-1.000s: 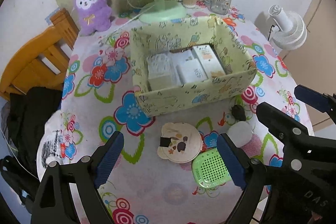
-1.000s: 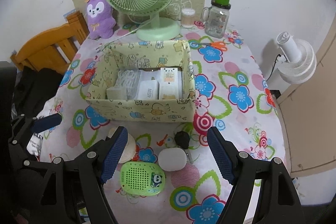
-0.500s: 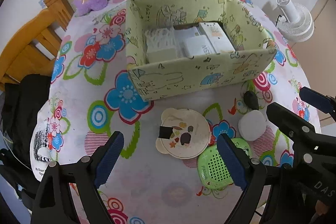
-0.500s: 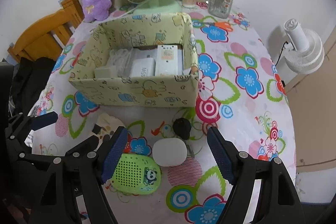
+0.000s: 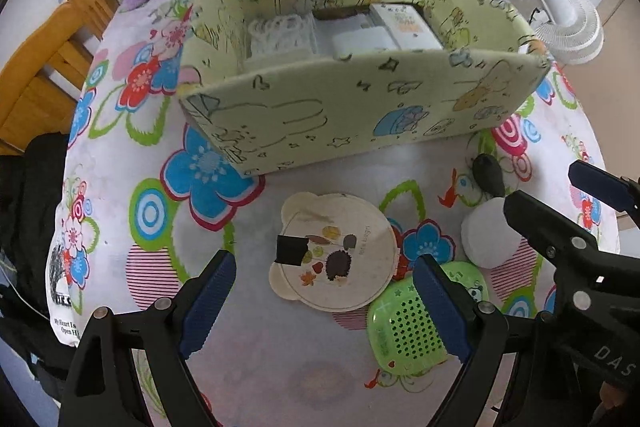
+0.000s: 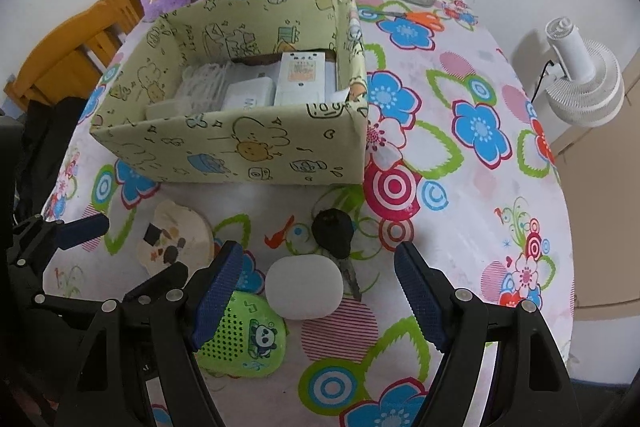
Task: Organize rigid objects
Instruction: 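Lower left tool onto round wooden coaster while right tool lowers onto black key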
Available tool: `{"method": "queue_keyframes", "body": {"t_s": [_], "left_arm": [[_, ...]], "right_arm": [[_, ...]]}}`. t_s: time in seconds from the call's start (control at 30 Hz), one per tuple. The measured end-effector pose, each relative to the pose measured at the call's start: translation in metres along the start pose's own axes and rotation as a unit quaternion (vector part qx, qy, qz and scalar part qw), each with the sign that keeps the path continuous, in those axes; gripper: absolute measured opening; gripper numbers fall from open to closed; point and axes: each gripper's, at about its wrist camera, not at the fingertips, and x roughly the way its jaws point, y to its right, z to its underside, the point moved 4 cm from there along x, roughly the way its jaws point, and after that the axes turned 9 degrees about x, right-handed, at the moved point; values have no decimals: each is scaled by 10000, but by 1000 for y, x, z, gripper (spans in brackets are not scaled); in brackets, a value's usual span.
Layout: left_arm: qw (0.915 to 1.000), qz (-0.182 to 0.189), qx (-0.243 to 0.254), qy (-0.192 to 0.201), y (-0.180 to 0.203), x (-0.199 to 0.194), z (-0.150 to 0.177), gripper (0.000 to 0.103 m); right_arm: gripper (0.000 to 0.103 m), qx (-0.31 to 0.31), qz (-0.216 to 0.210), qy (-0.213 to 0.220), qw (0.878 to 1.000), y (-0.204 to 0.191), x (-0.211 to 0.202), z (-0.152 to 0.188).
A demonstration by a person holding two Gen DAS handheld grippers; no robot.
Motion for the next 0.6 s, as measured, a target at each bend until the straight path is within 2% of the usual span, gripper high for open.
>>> {"method": "queue_keyframes", "body": {"t_s": [0.6], "left_arm": [[9992,29,31,-395,4,34,6,93]], "right_arm": [[81,143,-20,-379,9992,10,33,1]]}}
